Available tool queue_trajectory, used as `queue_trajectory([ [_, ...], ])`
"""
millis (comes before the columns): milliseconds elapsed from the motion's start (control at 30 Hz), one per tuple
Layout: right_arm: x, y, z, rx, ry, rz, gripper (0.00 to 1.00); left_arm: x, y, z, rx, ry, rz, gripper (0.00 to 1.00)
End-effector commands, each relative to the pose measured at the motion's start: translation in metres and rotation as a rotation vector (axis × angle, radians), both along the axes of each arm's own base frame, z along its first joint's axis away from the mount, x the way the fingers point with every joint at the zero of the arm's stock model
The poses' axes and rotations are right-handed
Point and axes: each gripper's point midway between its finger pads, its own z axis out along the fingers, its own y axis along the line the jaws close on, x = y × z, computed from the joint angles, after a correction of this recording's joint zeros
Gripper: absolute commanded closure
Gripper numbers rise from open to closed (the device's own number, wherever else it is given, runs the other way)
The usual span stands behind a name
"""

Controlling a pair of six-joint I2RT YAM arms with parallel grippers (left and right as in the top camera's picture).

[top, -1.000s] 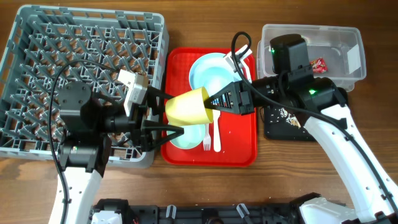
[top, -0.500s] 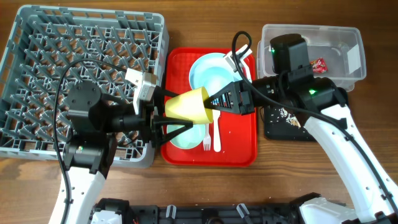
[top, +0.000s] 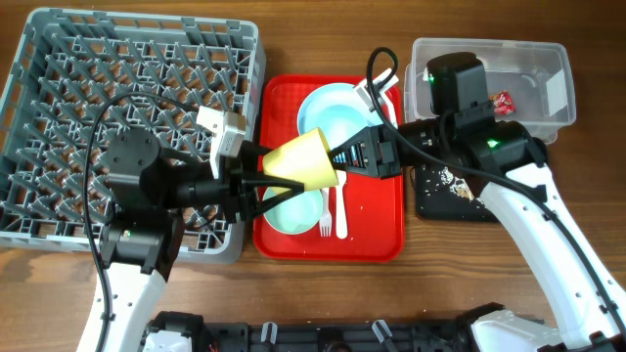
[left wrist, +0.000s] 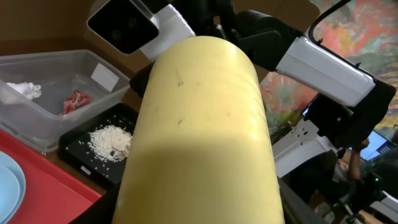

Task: Sort waste into correct bins and load items into the dishwasher rack
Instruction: 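Hand the yellow cup from the right gripper to the left gripper, then lower the yellow cup into the dish rack with the left gripper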

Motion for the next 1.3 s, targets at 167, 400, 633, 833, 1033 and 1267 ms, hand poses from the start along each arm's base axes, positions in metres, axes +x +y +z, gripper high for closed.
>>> queue_trajectory([
  [167, -0.006, 0.003, 0.008, 0.036, 0.001, 0.042, 0.94, 0.018, 0.003, 0.000, 0.015, -0.021, 0.103, 0.63],
  [400, 0.017, -0.003, -0.010, -0.069, -0.035, -0.082, 0.89, 0.051, 0.037, -0.033, 0.102, 0.085, 0.325, 0.76],
  [633, 0.063, -0.036, -0.035, -0.235, -0.077, -0.316, 0.81, 0.079, 0.102, -0.083, 0.237, 0.284, 0.659, 0.91],
  [833, 0.069, -0.076, -0.072, -0.441, -0.029, -0.430, 0.81, 0.071, 0.192, -0.125, 0.427, 0.599, 1.088, 0.96],
  [1033, 0.064, -0.104, -0.100, -0.622, 0.017, -0.493, 0.81, 0.046, 0.246, -0.088, 0.606, 0.659, 1.362, 0.96],
  [1267, 0.061, -0.105, -0.102, -0.637, 0.033, -0.491, 0.82, 0.018, 0.283, -0.119, 0.848, 0.835, 1.506, 0.96],
])
